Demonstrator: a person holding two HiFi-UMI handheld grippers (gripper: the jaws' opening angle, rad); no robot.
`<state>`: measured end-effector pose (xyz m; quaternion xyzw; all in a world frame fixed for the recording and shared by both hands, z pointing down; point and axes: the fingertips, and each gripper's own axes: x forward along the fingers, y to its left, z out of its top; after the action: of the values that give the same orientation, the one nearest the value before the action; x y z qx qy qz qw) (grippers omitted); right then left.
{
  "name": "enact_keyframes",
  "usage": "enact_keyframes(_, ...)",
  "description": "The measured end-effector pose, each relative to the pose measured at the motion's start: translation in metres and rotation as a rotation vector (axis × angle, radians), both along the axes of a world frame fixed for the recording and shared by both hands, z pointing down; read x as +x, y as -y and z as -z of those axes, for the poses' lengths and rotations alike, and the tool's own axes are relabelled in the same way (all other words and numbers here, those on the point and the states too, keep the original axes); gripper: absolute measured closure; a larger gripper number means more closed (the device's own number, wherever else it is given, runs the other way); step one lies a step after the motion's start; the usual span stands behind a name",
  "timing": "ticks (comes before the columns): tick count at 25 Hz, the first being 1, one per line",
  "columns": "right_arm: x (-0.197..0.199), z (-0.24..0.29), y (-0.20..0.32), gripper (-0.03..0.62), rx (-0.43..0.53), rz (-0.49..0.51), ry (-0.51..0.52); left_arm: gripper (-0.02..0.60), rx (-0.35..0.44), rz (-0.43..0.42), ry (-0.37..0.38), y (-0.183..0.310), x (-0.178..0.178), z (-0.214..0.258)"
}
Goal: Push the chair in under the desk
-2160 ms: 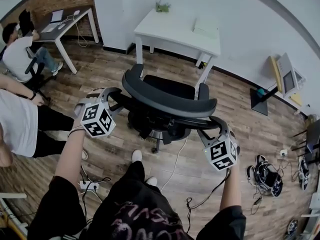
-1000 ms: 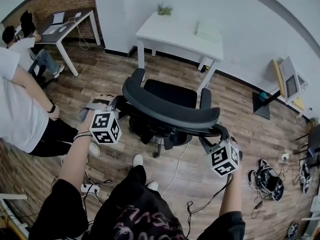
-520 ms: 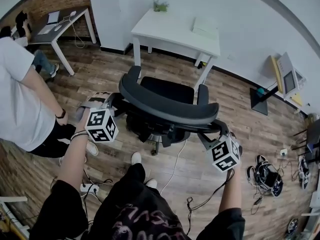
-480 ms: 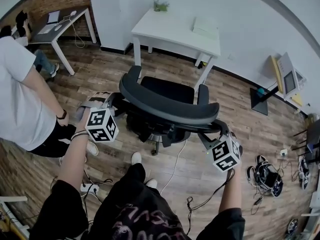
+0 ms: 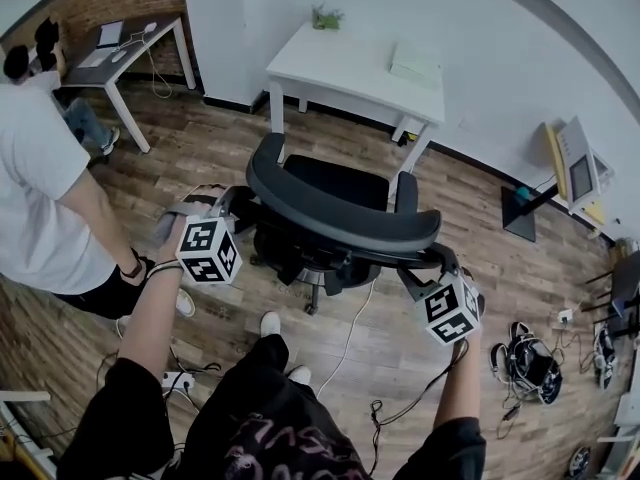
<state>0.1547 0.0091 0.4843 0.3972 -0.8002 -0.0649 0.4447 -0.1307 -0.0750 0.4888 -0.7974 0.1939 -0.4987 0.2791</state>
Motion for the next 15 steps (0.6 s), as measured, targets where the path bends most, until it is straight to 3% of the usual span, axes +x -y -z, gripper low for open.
enact_keyframes(15,0.011,-0.010,0.066,0.353,0.006,-0.007,0.002,0.367,0.004,0.000,-0.023,0.067,0.012,-0.009)
